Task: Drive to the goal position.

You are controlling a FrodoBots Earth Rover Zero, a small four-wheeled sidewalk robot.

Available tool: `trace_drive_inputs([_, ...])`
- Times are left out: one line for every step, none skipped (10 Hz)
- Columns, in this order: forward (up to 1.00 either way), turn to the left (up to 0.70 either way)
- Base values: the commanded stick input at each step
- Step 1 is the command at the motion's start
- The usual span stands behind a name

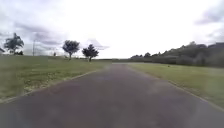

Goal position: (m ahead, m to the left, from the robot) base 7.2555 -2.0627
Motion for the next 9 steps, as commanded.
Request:
trace_drive_inputs([0.7, 0.0])
trace_drive_inputs([0.7, 0.0])
trace_drive_inputs([0.7, 0.0])
trace_drive_inputs([0.7, 0.0])
trace_drive_inputs([0.7, 0.0])
trace_drive_inputs([0.7, 0.0])
trace_drive_inputs([0.7, 0.0])
trace_drive_inputs([0.7, 0.0])
trace_drive_inputs([0.7, 0.0])
